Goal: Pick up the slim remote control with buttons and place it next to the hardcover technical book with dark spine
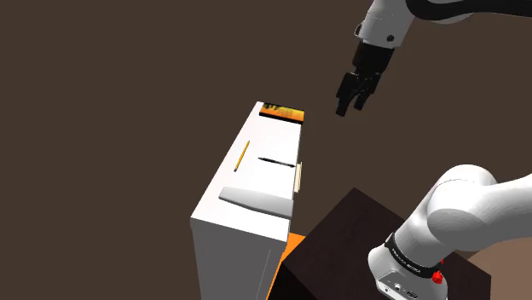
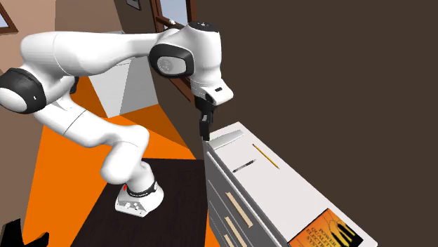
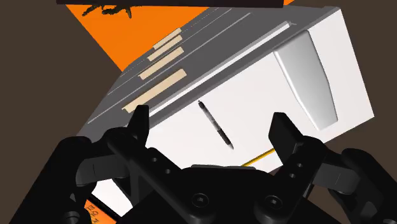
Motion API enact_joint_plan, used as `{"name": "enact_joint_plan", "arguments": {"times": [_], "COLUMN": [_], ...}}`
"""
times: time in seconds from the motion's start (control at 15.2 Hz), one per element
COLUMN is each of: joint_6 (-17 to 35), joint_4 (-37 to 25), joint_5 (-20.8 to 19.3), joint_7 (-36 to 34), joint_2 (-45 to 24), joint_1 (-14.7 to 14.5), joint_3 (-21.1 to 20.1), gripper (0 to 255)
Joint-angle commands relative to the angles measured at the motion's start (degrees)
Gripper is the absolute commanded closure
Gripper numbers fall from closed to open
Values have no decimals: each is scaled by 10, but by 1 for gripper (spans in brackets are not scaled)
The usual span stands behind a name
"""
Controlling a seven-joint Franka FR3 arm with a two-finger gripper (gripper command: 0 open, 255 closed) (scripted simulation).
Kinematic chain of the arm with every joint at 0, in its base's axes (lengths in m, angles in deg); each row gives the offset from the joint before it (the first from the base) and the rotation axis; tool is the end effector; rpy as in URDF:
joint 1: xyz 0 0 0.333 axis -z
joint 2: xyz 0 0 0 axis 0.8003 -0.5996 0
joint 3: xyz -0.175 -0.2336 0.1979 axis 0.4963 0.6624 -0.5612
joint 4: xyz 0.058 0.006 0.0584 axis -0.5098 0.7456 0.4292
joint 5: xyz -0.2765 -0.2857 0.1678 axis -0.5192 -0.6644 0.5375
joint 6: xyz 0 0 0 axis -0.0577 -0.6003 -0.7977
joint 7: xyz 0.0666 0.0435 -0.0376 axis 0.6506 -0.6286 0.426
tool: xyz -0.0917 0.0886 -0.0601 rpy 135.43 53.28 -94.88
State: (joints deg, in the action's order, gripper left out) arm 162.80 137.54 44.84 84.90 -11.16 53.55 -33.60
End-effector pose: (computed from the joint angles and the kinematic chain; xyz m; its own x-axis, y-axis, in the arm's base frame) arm 0.3228 0.0248 0.5758 0.9983 -0.0584 -0.0070 -0.0587 -0.9972 -0.0464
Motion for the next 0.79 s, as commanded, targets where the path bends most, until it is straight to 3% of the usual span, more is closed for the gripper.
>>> {"name": "enact_joint_plan", "arguments": {"times": [0.0, 0.73], "joint_6": [0, 179], "joint_4": [0, 51], "joint_5": [0, 26], "joint_7": [0, 47], "joint_2": [0, -125], "joint_1": [0, -73], "joint_3": [0, -76], "gripper": [0, 0]}}
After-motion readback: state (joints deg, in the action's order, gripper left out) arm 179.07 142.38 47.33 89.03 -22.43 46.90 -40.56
